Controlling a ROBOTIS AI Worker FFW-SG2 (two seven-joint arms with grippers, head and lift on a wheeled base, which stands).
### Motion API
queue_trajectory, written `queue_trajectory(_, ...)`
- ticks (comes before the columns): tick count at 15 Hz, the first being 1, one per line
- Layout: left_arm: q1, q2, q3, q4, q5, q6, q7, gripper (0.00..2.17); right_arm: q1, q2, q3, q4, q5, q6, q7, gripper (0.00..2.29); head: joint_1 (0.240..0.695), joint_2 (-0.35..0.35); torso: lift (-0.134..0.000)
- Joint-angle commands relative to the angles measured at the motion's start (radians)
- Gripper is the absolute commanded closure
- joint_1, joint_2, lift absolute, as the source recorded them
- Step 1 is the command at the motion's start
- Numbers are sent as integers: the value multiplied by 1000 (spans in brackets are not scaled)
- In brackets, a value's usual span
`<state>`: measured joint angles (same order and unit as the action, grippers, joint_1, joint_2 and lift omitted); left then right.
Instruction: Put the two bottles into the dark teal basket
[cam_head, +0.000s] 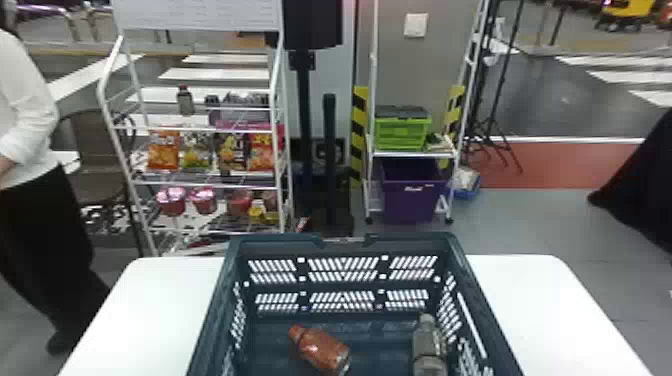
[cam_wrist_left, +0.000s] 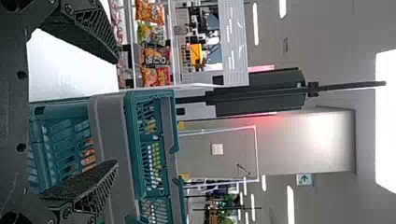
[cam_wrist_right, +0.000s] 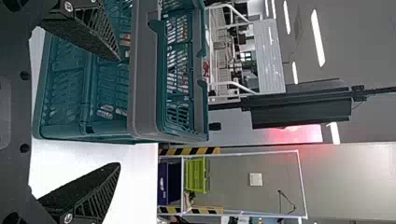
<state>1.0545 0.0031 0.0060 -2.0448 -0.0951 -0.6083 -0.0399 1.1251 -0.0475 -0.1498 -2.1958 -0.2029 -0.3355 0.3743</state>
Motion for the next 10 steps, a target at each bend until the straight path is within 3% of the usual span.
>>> queue_trajectory(1, 2, -6, 0, -3, 0, 3, 0, 124, 7, 5, -8, -4, -1, -3, 0, 83, 499, 0, 0)
queue_trajectory(10, -13, -6, 0, 3, 11, 16, 0, 124, 7, 11, -17, -9, -1, -9, 0, 83, 499, 0, 0)
